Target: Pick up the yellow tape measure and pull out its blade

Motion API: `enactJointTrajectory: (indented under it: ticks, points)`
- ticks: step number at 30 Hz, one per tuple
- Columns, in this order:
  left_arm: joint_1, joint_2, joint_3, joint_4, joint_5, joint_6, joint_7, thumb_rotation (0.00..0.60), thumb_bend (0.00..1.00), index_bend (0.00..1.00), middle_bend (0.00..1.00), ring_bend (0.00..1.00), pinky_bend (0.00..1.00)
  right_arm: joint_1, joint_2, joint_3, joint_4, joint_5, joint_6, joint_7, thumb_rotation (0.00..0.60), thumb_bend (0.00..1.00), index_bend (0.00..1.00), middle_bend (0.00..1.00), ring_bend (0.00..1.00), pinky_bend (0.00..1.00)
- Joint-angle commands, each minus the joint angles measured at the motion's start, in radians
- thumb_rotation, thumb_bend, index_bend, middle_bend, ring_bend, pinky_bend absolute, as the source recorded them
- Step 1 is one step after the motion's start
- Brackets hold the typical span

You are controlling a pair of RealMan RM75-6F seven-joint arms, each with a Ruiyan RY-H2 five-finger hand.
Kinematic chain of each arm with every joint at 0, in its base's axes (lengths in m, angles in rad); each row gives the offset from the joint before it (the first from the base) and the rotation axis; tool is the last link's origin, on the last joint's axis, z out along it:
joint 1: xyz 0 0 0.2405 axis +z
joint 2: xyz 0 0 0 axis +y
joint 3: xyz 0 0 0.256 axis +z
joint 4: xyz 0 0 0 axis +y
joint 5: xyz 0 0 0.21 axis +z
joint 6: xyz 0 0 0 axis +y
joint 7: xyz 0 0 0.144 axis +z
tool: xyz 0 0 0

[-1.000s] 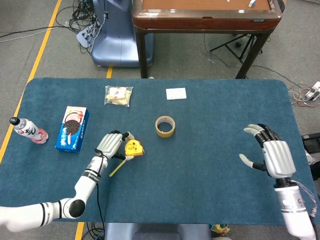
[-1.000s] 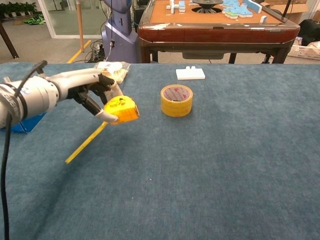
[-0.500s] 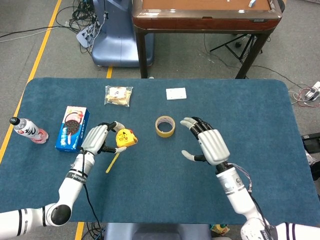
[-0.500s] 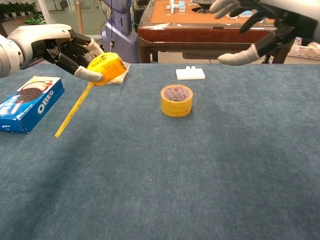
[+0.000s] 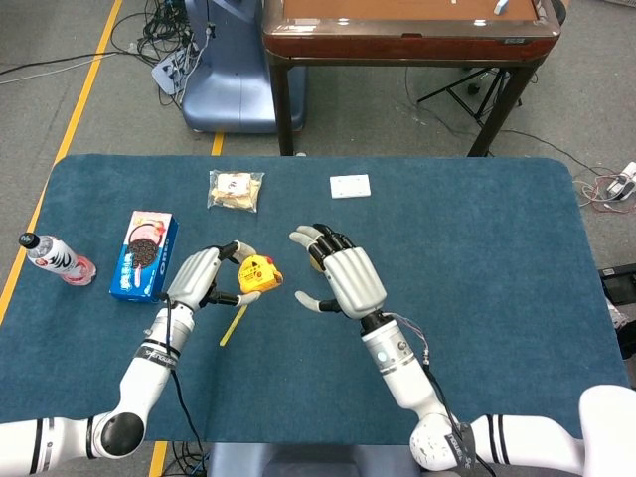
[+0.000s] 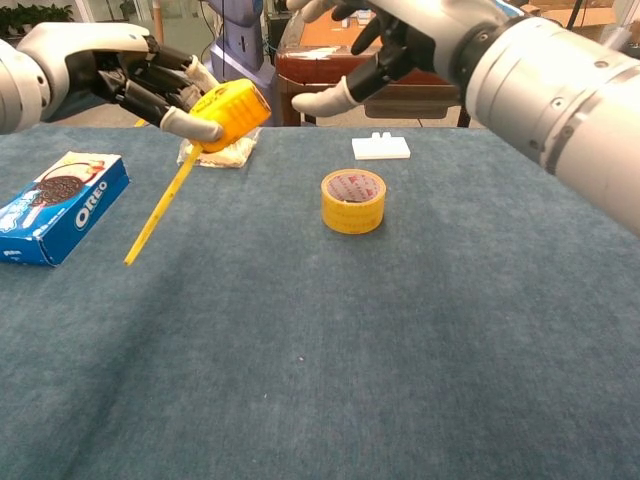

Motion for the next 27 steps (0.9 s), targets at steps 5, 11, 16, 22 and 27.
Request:
enactJointTrajectory:
  ticks: [5, 11, 16, 22, 27]
  points:
    - [-0.012, 0.003, 0.001, -0.012, -0.018, 0.015, 0.004, 0.600, 0.18, 0.48, 0.53, 0.32, 0.16, 0.038, -0.041, 0.012, 0.048, 0.020, 0.008, -0.002, 0.600, 0.28, 0.18, 0.17, 0.12, 0.21]
    - [-0.024, 0.000, 0.005, -0.016, -0.025, 0.025, 0.007, 0.600, 0.18, 0.47, 0.53, 0.32, 0.16, 0.058, -0.058, 0.017, 0.069, 0.032, 0.009, 0.008, 0.600, 0.28, 0.18, 0.17, 0.12, 0.21]
    - [-0.031, -0.005, 0.009, -0.019, -0.027, 0.033, 0.008, 0.600, 0.18, 0.47, 0.53, 0.32, 0.17, 0.077, -0.070, 0.021, 0.081, 0.043, 0.008, 0.008, 0.600, 0.28, 0.18, 0.17, 0.12, 0.21]
    - [-0.036, -0.005, 0.011, -0.018, -0.031, 0.035, 0.003, 0.600, 0.18, 0.47, 0.53, 0.32, 0.17, 0.095, -0.084, 0.021, 0.093, 0.058, 0.008, 0.005, 0.600, 0.28, 0.18, 0.17, 0.12, 0.21]
    - [-0.039, -0.003, 0.016, -0.019, -0.030, 0.037, 0.002, 0.600, 0.18, 0.47, 0.53, 0.32, 0.17, 0.109, -0.094, 0.022, 0.108, 0.068, 0.008, 0.003, 0.600, 0.28, 0.18, 0.17, 0.12, 0.21]
